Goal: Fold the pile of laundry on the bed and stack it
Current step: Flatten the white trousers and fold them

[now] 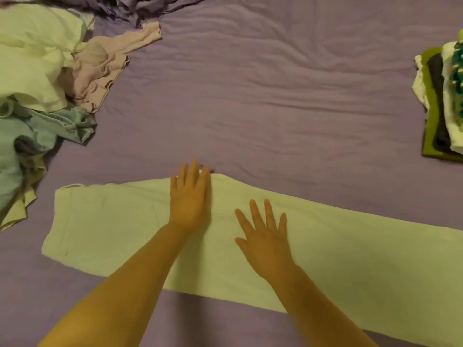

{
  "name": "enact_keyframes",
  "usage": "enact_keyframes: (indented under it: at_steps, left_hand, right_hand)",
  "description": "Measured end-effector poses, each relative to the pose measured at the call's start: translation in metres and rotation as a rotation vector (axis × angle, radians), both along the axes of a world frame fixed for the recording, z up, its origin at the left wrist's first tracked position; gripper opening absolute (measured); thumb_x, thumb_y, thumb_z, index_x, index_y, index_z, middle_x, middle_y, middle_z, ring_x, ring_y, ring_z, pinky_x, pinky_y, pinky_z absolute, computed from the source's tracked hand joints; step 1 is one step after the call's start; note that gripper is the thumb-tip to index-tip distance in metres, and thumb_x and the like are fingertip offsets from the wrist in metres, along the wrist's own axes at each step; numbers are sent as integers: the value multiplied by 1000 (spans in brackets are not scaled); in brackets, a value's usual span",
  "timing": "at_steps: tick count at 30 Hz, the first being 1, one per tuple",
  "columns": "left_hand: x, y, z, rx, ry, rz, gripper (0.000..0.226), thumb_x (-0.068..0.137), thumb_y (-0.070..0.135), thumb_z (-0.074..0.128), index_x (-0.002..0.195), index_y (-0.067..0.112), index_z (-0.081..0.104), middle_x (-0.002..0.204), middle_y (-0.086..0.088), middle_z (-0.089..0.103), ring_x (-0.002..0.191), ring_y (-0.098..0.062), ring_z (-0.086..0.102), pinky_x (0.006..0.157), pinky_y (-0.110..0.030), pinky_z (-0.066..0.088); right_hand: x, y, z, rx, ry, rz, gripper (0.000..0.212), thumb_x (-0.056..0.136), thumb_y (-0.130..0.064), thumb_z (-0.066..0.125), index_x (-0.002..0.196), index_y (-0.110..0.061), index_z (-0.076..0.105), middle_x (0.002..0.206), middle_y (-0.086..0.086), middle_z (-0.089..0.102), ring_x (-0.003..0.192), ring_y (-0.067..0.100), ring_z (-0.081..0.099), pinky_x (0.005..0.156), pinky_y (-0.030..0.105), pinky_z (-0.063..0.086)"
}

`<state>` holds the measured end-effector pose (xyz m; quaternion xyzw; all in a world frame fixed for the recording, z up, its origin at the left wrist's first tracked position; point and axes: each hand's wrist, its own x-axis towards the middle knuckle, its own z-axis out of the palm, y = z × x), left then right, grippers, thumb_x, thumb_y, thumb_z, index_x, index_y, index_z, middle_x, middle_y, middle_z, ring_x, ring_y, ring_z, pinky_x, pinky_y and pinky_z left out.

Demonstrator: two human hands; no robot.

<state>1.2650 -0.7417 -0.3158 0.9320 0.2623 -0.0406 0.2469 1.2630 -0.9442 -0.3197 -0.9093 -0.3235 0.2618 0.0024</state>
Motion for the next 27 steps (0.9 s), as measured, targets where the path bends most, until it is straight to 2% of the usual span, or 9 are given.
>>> enact_keyframes:
  at_steps: [2,3,6,9,14,16,20,24,27]
  left_hand:
    - [16,32,9,-230,-46,121,42,96,45,42,135,29,49,134,7,49,125,-16,43,105,-21,32]
    - [21,46,12,-220,-22,15,34,97,40,43,124,25,58,122,5,57,114,-18,50,97,-16,36]
    - [38,76,17,-134,141,-306,29,101,18,41,117,16,66,118,-8,63,112,-26,53,100,-32,39]
    - [55,88,23,-197,293,-487,28,100,16,46,119,18,66,117,-6,62,113,-24,51,99,-31,38]
    - [65,89,25,-243,296,-433,20,94,19,60,108,8,67,100,-3,63,90,-20,55,74,-22,36]
    - [68,88,24,-232,255,-418,18,93,19,61,105,7,67,103,-6,63,88,-18,53,75,-23,37]
    - [73,82,10,-114,205,-413,20,97,16,50,111,11,64,112,-12,54,100,-31,53,87,-28,38]
    - [61,62,-12,273,131,-413,23,99,22,44,120,21,55,112,-4,54,101,-25,50,93,-34,28]
    - [43,66,-10,280,54,-248,36,99,39,44,130,22,46,130,-5,48,118,-26,42,100,-37,27]
  right_hand:
    - [6,20,0,4,-15,19,65,98,-55,17,149,-31,-14,157,6,-23,141,36,-26,110,60,-11]
    - [9,28,0,2,-27,24,64,98,-55,17,149,-31,-13,157,6,-22,141,36,-25,110,60,-11]
    - [14,49,0,-1,-55,14,62,99,-52,19,150,-30,-9,158,7,-19,142,35,-24,110,61,-10]
    - [16,65,0,-3,-67,5,62,100,-50,20,151,-30,-9,158,6,-18,142,35,-23,111,61,-9]
    - [17,83,-2,0,-84,-7,63,100,-51,20,149,-31,-13,158,6,-19,142,35,-23,111,61,-8]
    - [14,85,-2,14,-112,-30,63,98,-54,20,149,-32,-9,159,7,-12,143,37,-17,111,63,-4]
    - [0,81,-6,12,-136,-83,62,94,-57,18,147,-27,31,154,14,26,141,41,22,106,68,23]
    - [-8,83,-23,5,-160,-44,63,93,-57,21,147,-26,32,153,16,28,140,43,22,104,72,20]
    - [-9,88,-20,-26,-167,-13,64,92,-59,18,146,-27,33,153,13,27,141,42,20,103,72,20]
